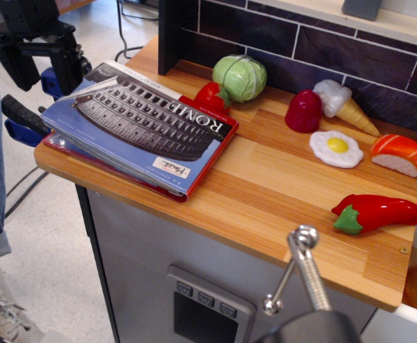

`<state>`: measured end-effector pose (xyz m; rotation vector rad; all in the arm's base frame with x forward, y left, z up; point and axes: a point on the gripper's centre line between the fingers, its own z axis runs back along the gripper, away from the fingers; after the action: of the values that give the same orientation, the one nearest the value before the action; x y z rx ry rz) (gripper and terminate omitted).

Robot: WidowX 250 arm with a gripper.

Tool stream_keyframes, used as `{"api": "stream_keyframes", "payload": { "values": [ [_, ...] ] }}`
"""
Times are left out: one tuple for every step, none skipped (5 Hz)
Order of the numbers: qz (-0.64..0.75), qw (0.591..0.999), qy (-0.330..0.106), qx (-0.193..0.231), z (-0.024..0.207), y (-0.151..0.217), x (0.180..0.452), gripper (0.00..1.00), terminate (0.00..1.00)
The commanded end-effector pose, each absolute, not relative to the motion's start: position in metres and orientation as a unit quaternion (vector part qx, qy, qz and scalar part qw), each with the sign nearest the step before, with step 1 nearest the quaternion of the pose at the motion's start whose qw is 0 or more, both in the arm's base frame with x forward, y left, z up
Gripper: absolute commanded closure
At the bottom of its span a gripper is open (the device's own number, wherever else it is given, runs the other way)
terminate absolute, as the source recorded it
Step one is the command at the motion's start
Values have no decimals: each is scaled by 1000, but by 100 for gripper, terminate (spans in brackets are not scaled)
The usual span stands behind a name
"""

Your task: Open book

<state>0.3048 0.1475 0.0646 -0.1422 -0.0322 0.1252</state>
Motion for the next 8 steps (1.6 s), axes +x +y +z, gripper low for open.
{"api": "stream_keyframes", "payload": {
  "values": [
    [59,997,-39,-35,70,150,311,0,0],
    [49,997,-44,-36,61,138,308,0,0],
    [49,996,-43,-53,58,130,307,0,0],
    [24,994,-65,-79,59,112,307,0,0],
    [16,991,-86,-97,77,91,313,0,0],
    [40,983,-103,-144,119,65,324,0,0],
    [70,970,-107,-207,148,40,332,0,0],
    [60,957,-90,-270,155,-4,316,0,0]
  ]
}}
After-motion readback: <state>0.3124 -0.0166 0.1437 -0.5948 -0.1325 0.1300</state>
